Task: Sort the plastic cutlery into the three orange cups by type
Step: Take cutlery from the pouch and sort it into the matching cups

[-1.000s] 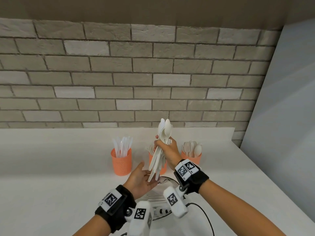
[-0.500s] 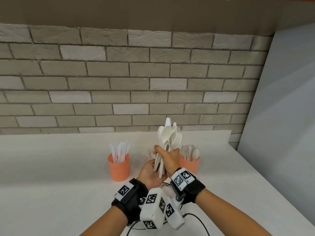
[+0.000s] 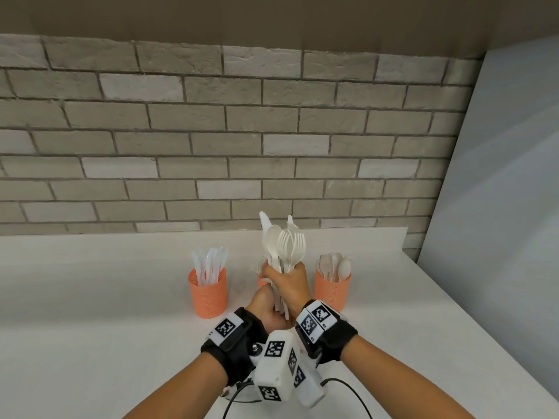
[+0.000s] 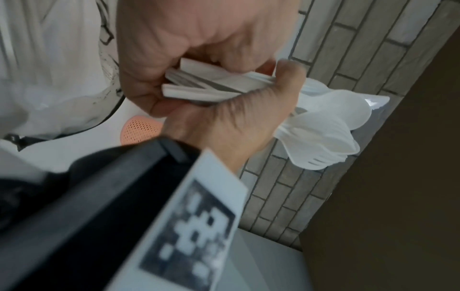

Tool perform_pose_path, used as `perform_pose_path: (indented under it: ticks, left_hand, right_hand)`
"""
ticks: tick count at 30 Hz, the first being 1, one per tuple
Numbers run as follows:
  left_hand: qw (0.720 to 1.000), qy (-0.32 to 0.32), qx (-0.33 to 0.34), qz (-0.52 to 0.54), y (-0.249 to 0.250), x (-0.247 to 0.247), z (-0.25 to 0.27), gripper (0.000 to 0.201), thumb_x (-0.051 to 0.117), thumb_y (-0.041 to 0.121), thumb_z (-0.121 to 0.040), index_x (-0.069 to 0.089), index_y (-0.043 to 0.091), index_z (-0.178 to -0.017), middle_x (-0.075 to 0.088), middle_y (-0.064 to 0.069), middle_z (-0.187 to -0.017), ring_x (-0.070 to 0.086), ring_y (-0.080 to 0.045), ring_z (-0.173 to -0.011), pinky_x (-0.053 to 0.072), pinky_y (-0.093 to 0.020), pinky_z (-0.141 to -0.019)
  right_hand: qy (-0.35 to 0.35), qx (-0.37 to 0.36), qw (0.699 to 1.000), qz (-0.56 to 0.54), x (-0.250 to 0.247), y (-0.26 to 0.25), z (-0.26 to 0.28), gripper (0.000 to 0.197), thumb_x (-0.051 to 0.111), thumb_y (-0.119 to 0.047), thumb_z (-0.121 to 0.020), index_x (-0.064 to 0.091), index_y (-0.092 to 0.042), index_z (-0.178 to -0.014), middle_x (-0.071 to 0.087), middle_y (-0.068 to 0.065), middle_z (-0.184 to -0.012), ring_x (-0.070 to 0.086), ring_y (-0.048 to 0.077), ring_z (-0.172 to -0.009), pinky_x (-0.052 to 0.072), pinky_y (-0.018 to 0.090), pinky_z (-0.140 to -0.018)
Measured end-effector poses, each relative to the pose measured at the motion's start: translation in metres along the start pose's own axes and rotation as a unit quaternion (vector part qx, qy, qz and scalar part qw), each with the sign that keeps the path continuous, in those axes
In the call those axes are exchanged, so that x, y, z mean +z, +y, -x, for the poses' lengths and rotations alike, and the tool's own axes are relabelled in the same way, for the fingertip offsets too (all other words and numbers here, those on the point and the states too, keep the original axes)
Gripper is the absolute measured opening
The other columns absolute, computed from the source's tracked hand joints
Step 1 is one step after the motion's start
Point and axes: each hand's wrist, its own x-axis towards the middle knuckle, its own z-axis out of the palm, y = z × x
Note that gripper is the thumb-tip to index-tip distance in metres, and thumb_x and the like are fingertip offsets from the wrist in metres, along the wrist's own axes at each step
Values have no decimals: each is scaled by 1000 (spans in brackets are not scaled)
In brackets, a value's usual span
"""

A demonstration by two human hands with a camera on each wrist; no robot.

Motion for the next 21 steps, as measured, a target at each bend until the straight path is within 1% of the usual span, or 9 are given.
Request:
perform_pose_path:
  ticks: [2,5,7,9,11,13,17,19,21]
  left_hand:
    - [999,7,4,-31,1,2,4,34,32,32,-101,52,15,-80,60,-4,-60,61,-8,-52,48,-19,-53]
    - [999,0,8,-50,2,0,4,46,37,52,-92,58,13,-80,61,-4,-49,58,-14,-46,45,-20,-51]
    - [997,-10,35,-70,0,-5,-1,35,38,35,-96,60,12,-82,62,-3,-56,59,-15,-53,49,-23,-54]
    - [989,-15,78,-125,0,-11,-4,25,35,19,-95,57,11,-85,58,-4,-63,55,-16,-62,47,-28,-62]
    - [978,-53,107,-173,1,-16,-1,20,36,14,-92,56,11,-92,58,-6,-73,56,-19,-70,47,-31,-70]
    - [953,-100,123,-258,3,-20,4,16,48,14,-89,54,16,-104,61,-8,-89,60,-20,-84,49,-31,-78]
    - [849,-100,173,-488,7,-27,2,51,70,18,-82,42,22,-124,58,-3,-121,60,-17,-107,55,-24,-80]
    - [824,-95,188,-526,9,-29,-1,46,71,18,-81,48,18,-120,62,-1,-112,63,-11,-96,56,-19,-73]
    - [827,-102,182,-522,11,-29,-2,24,68,13,-83,58,11,-105,65,-5,-93,67,-8,-75,58,-20,-69]
  right_hand:
    - [-13,-4,1000,0,-1,2,0,7,69,-6,-76,64,-8,-71,67,2,-67,67,17,-68,53,28,-72]
    - [21,-8,999,-32,-4,4,-3,13,68,-9,-81,59,-15,-73,64,-6,-65,63,2,-60,50,13,-61]
    - [50,1,998,-47,-6,4,-7,11,68,-11,-81,59,-9,-76,62,-4,-62,61,0,-53,49,14,-56]
    - [58,23,996,-63,-7,3,-13,13,68,-11,-81,60,-2,-76,61,4,-59,61,10,-52,52,26,-61]
    - [51,53,993,-89,-11,0,-17,13,68,-10,-81,58,-5,-74,60,7,-60,59,18,-54,54,36,-68]
    - [33,68,991,-113,-14,-1,-22,14,67,-7,-82,58,-8,-71,58,6,-55,56,19,-49,51,38,-67]
    - [-25,65,988,-136,-18,-4,-19,14,65,-4,-84,57,-5,-73,54,6,-52,53,14,-42,51,29,-56]
    - [-58,65,987,-136,-20,-4,-13,14,65,-5,-84,57,-5,-73,55,7,-55,55,12,-45,52,23,-52]
    - [-81,68,986,-128,-20,-1,-10,11,65,-4,-83,58,-7,-75,57,6,-60,58,12,-51,52,20,-53]
